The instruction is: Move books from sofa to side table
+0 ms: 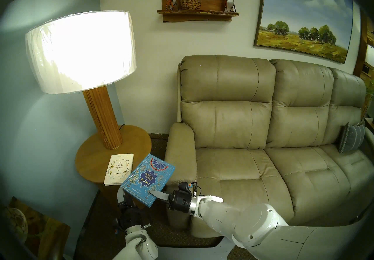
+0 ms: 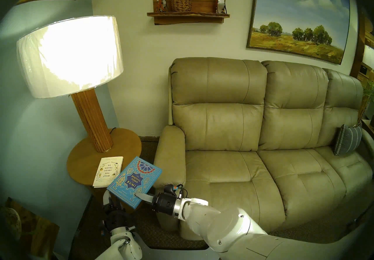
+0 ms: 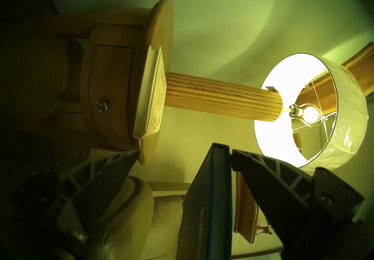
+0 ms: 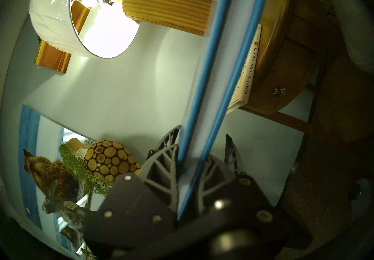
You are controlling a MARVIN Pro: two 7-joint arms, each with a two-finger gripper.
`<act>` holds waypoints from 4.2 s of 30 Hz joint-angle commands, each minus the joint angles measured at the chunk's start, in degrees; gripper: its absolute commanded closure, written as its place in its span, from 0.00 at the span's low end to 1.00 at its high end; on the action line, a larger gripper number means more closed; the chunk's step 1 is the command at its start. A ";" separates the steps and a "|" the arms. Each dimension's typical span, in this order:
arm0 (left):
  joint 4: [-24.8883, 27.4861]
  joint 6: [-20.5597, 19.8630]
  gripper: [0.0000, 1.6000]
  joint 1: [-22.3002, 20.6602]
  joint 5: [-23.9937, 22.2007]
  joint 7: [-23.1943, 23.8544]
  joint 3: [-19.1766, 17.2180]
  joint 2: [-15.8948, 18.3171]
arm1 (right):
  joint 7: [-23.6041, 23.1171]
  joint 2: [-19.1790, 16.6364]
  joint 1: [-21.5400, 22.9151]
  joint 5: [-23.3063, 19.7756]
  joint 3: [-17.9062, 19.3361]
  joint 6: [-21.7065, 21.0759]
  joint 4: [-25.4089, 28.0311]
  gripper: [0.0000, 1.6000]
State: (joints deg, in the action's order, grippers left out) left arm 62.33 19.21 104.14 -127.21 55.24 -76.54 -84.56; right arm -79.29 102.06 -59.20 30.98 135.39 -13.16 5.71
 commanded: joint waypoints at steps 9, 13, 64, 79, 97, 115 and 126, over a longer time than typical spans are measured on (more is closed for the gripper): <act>-3.27 -0.86 0.36 -4.58 0.81 0.17 0.47 -0.23 | -3.27 1.24 0.30 1.12 -0.82 0.12 0.11 1.00; -5.48 0.44 1.00 -6.25 0.11 4.72 -1.93 -1.56 | -2.01 0.81 0.29 1.60 -0.98 -0.37 0.36 1.00; 14.07 23.26 1.00 -6.22 -1.59 -28.12 -8.47 7.91 | -5.71 -12.19 -3.14 -5.18 11.61 -5.93 0.73 0.00; 19.90 25.77 0.37 -3.39 -0.82 -40.31 -8.91 13.05 | -4.74 -13.14 -3.44 -5.03 12.79 -6.34 0.24 0.00; 12.56 26.71 0.10 -10.51 1.95 -44.94 -7.15 15.42 | -4.50 -13.34 -3.72 -4.79 13.40 -5.74 0.02 0.00; 6.76 26.00 0.00 -13.96 3.26 -44.17 -7.14 16.65 | -3.70 -13.72 -4.07 -4.85 14.04 -5.47 0.02 0.00; 15.83 22.57 0.00 -7.78 0.39 -38.98 -10.75 13.87 | -3.37 -13.55 -4.00 -4.81 14.21 -5.29 0.02 0.00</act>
State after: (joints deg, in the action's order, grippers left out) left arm 72.35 43.18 92.63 -126.09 11.40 -86.07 -68.63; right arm -82.61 88.28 -63.45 26.10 149.70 -18.37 5.58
